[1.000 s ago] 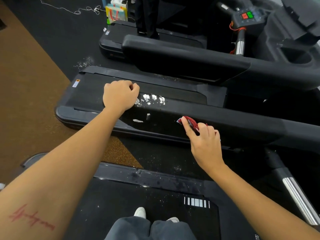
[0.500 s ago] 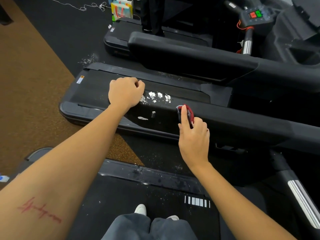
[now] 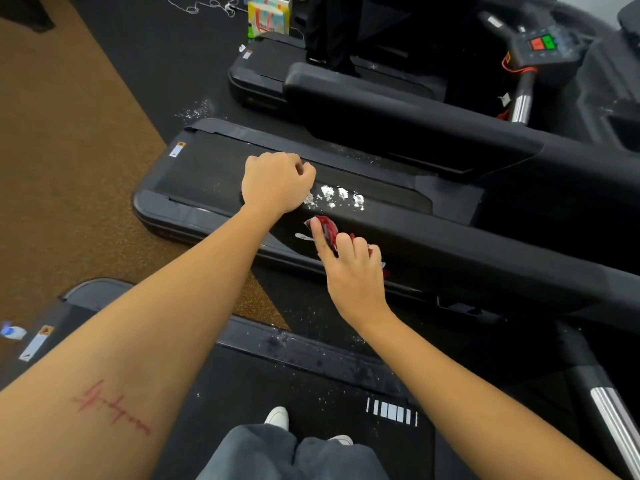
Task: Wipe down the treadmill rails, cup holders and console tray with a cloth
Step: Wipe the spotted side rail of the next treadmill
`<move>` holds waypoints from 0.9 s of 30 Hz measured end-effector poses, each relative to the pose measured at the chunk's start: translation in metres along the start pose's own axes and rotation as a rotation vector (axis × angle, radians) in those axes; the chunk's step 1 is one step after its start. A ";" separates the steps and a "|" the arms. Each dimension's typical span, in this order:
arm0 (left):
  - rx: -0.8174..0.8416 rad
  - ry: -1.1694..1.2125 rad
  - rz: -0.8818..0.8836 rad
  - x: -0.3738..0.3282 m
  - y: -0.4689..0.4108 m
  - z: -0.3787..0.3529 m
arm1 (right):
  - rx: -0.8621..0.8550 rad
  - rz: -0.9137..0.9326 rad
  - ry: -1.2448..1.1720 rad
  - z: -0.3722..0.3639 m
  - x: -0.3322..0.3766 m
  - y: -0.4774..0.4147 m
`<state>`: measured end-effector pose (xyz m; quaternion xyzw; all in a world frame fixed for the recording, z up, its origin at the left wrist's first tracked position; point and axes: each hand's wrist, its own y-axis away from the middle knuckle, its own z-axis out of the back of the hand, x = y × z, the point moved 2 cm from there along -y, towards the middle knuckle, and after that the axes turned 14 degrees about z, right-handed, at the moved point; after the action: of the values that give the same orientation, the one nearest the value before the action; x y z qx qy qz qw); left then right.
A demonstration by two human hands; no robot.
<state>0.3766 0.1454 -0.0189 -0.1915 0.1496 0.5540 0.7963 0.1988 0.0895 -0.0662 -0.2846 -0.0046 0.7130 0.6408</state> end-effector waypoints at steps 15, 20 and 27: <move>0.022 0.014 0.019 0.002 -0.001 0.002 | -0.042 0.269 0.410 -0.024 0.002 -0.007; 0.009 -0.010 0.021 0.000 -0.001 0.000 | 0.028 0.397 0.473 -0.031 0.011 -0.016; 0.013 0.037 0.018 0.002 -0.001 0.002 | 0.160 0.572 0.493 -0.037 0.003 -0.003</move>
<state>0.3781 0.1481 -0.0183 -0.1951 0.1696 0.5566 0.7895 0.2166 0.0794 -0.0969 -0.3863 0.2846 0.7713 0.4181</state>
